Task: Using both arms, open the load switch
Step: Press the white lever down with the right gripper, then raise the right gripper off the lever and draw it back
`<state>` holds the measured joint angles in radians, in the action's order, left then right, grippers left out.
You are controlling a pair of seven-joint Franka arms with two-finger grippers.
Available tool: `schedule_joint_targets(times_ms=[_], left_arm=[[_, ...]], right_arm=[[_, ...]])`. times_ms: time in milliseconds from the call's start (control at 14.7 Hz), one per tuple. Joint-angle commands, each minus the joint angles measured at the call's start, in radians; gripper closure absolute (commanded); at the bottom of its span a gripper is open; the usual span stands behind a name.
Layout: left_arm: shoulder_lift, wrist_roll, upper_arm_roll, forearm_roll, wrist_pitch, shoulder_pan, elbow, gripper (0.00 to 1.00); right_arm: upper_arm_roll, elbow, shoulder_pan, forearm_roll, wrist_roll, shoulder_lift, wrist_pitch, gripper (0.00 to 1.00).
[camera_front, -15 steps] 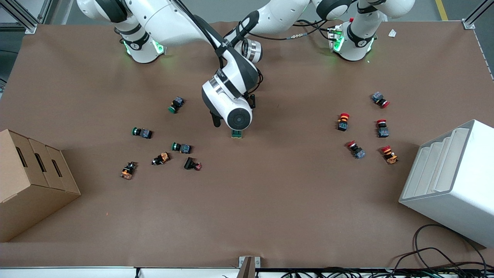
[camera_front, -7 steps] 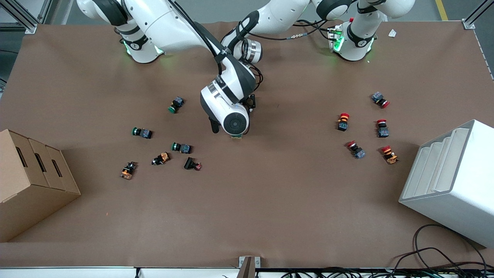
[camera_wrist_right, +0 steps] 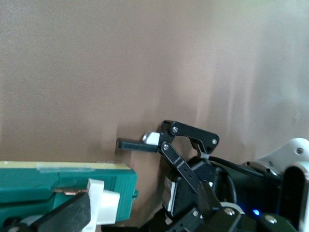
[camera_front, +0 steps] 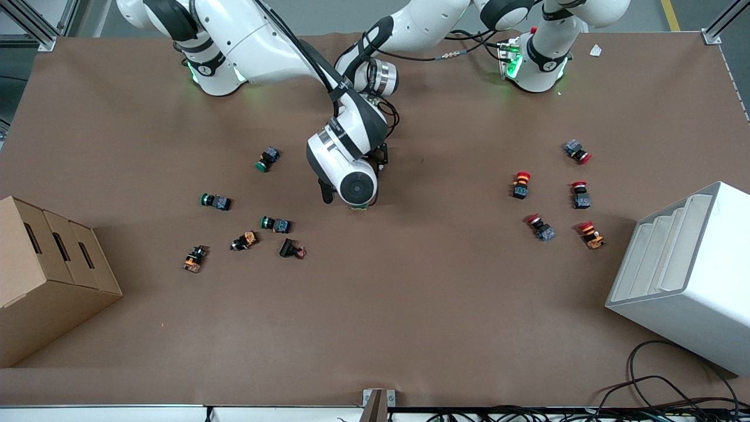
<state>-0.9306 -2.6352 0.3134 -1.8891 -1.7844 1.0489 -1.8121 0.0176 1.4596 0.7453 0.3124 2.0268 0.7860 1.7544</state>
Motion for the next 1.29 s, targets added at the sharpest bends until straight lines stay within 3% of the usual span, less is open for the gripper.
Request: schedule_joint_targets(times_ms=[0,204,475,679,951,1223], left_arm=[[-0.019,-0.005,0.000,-0.016,-0.006,-0.003,0.011,0.00],[-0.016,-0.003,0.000,-0.016,-0.023,-0.006,0.013,0.00],[-0.014,0.010,0.001,-0.010,-0.024,-0.006,0.010,0.00],[-0.010,0.041,0.010,0.008,-0.024,-0.006,0.011,0.00],[-0.001,0.053,0.027,0.057,-0.024,-0.004,0.011,0.00],[0.036,0.132,0.079,0.183,-0.024,-0.013,0.048,0.00]], right_arm=[[0.004,0.030,0.003,-0.029,-0.003,-0.005,0.011,0.00],[0.002,0.012,-0.026,-0.032,-0.074,-0.020,-0.030,0.00],[-0.001,-0.118,-0.136,-0.032,-0.236,-0.037,-0.211,0.00],[-0.002,-0.185,-0.230,-0.106,-0.429,-0.043,-0.323,0.00],[-0.001,-0.191,-0.340,-0.291,-0.796,-0.088,-0.238,0.00],[0.001,-0.174,-0.475,-0.308,-1.124,-0.148,-0.168,0.00]])
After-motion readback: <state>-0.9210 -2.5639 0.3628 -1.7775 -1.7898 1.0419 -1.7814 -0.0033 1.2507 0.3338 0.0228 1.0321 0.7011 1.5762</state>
